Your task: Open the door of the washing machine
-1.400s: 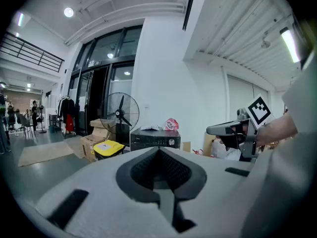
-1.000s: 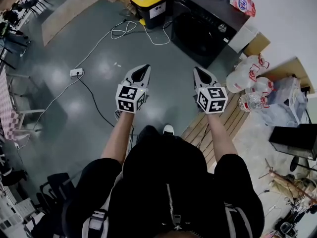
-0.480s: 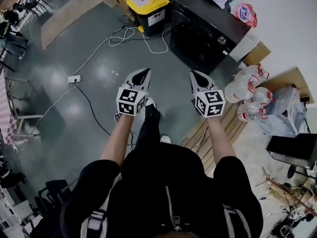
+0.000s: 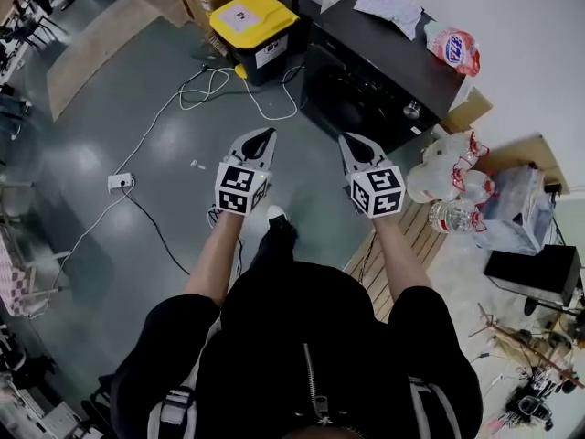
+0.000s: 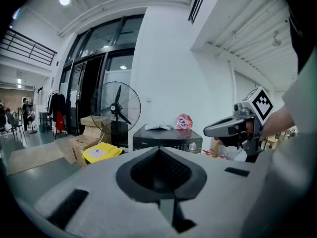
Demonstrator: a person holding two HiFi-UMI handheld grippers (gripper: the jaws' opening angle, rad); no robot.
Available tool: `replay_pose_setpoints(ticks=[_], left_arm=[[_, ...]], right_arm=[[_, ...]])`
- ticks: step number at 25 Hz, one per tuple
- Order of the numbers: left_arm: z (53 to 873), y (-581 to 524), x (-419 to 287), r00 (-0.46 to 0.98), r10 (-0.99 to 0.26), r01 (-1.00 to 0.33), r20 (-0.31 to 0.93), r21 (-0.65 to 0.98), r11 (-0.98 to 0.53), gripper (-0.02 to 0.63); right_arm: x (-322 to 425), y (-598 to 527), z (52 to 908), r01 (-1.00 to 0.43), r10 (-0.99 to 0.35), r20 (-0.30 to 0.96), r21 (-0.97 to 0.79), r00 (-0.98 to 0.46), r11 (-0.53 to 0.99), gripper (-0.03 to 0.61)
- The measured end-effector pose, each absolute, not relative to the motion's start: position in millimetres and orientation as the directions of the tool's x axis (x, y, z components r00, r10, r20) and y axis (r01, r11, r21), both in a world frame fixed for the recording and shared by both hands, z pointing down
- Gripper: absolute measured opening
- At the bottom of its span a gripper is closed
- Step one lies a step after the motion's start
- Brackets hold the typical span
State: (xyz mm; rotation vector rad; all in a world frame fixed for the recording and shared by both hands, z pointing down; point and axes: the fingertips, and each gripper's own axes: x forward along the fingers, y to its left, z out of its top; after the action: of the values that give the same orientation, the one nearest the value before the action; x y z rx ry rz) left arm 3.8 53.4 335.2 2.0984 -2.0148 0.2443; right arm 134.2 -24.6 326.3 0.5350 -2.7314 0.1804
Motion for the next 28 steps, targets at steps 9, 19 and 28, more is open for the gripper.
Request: replay_pose_setpoints(ticks=[9,19,28], left_arm=[[348.6,-32.9,-87.6,0.108,-0.952,-0.994,0.287,0.066,-0.093,0.0],[382.8,-76.3,-150.4,0.094,-0.937,-0.994,0.337,0.084,-0.069,0.0],[415.9,-140.6,-206.1,0.094,-0.916,-0.993,0.389,0.1,-0.06,0.0]], right_arm=[[53.6,-94.7,347.3,-0.43,-0.381,0.428,-0.02,-0.819,0.902,0.005],[1.4,-148.3,396.9,-0.393,-0.358,0.516,0.046,-0.778,0.919,0.006],[-49.9,-221.5,453.6,-0.378,-0.338,0.583,0.057,-0.738,0.924,0.017]])
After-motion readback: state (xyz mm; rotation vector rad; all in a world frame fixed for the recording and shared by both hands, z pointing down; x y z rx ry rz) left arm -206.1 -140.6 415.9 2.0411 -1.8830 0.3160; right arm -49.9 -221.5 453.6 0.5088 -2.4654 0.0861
